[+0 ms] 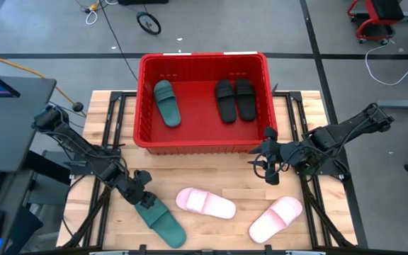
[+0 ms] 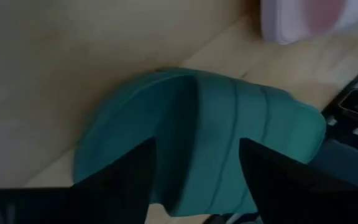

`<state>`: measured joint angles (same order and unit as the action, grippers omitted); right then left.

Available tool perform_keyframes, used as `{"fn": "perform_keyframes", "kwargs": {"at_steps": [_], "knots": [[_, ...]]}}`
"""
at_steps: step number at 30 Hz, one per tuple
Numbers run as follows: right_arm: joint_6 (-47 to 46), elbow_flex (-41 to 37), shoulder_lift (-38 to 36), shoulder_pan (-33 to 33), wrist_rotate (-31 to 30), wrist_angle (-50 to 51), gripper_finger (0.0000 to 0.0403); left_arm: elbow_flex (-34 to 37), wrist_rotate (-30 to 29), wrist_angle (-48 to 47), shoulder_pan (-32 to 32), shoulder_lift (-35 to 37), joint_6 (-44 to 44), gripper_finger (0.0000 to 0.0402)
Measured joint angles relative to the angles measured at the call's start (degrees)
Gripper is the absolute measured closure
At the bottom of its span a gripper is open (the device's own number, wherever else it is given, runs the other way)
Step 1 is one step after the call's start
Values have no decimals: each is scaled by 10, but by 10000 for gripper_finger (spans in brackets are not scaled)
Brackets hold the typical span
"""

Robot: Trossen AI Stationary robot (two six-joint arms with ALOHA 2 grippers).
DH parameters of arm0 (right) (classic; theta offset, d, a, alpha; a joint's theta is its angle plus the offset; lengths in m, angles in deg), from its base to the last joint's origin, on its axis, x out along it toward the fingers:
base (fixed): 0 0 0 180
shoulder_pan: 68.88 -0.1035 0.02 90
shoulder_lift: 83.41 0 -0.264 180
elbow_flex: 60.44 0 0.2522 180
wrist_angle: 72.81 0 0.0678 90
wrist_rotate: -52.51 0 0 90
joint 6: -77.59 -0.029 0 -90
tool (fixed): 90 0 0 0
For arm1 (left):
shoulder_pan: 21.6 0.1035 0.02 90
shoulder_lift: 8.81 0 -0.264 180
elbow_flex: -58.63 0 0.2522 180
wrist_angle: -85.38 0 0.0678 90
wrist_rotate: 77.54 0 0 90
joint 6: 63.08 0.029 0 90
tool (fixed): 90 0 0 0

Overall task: Pick and place slides into bin
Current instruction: Put the green slide into the container

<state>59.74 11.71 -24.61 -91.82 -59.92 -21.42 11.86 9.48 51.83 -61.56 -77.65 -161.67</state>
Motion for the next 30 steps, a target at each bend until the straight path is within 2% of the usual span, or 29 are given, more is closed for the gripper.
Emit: {"fn": "perform_keyframes", "kwargs": {"at_steps": [5, 9, 13, 19, 22, 26, 30], "knots": [[0, 0, 0, 0, 0, 1, 241, 0, 12, 42, 0, 0, 2, 149], [0, 0, 0, 0, 0, 0, 241, 0, 53, 40, -1, -16, 3, 158], [0, 0, 0, 0, 0, 0, 241, 0, 62, 41, -2, -38, 2, 170], [0, 0, 0, 0, 0, 1, 241, 0, 62, 150, 0, -75, 12, 185], [0, 0, 0, 0, 0, 0, 241, 0, 62, 170, 0, -97, 17, 197], [0, 0, 0, 0, 0, 1, 241, -1, 64, 175, 0, -124, 33, 237], [0, 0, 0, 0, 0, 1, 241, -1, 62, 187, 2, -138, 62, 325]]}}
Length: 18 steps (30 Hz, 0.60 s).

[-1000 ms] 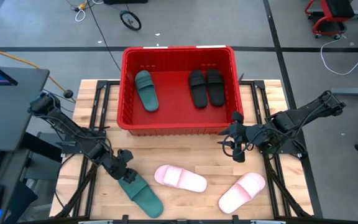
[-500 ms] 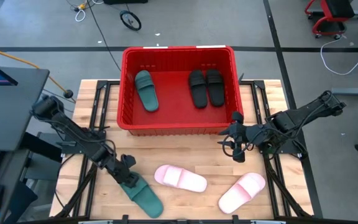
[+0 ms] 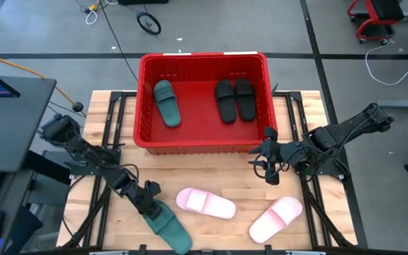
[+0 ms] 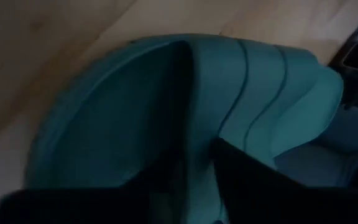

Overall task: Pick and place slides into bin
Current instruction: Put the green slide into the container

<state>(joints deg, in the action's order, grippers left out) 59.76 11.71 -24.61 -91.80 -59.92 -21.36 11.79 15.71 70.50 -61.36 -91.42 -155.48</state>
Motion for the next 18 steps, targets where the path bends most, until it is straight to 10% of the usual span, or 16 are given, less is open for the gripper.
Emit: {"fn": "perform_keyframes", "kwargs": {"at_steps": [3, 11, 18], "knots": [[0, 0, 0, 0, 0, 0, 241, 0, 2, 24, 11, 3, -12, 384], [0, 0, 0, 0, 0, 0, 241, -104, -2, 38, 46, 18, 68, 390], [0, 0, 0, 0, 0, 0, 241, -355, -29, -274, 96, 17, 225, 390]]}}
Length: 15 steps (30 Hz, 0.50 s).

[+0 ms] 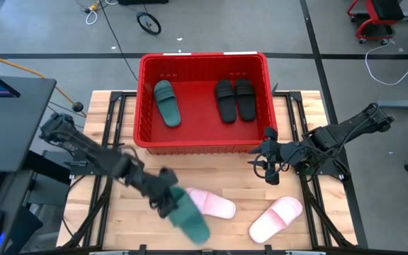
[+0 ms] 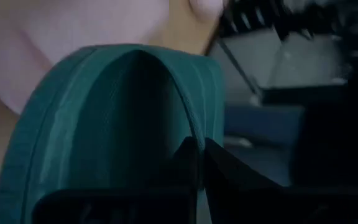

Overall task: Pick and place slides into bin
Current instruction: Put the green slide into the container

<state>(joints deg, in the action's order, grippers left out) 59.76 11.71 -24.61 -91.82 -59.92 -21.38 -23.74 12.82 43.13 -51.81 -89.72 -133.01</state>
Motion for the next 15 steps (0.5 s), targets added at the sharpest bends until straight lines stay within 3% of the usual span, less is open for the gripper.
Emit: {"fn": "perform_keyframes", "kwargs": {"at_steps": [9, 15], "knots": [[-1, 0, 0, 0, 0, -1, 241, -329, -124, -388, 134, 0, 264, 390], [7, 0, 0, 3, 0, -37, 241, -418, -127, -443, 303, -1, 486, 391]]}}
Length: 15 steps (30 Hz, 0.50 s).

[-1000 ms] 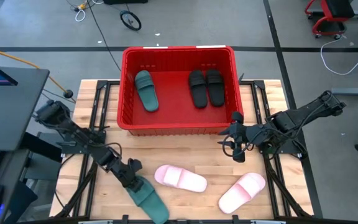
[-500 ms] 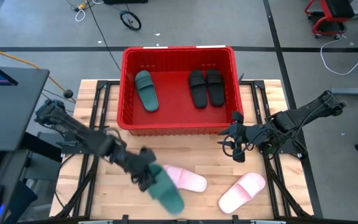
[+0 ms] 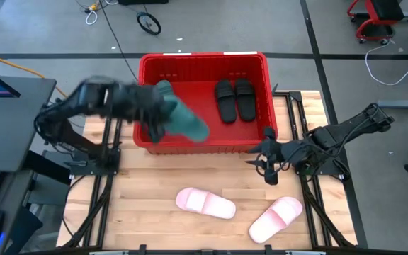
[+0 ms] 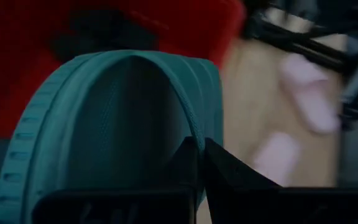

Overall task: Pick and place slides into bin
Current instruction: Put the green slide into the container

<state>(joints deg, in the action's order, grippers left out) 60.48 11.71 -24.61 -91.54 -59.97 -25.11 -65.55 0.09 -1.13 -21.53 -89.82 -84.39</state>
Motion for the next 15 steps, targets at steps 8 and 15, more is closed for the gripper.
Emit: {"fn": "perform_keyframes", "kwargs": {"at_steps": [8, 15], "knots": [[34, 0, 0, 23, 0, -83, 241, 35, 141, 0, 252, -38, 245, 391], [2, 0, 1, 50, 0, -87, 241, 49, 255, 65, 382, -157, 388, 391]]}}
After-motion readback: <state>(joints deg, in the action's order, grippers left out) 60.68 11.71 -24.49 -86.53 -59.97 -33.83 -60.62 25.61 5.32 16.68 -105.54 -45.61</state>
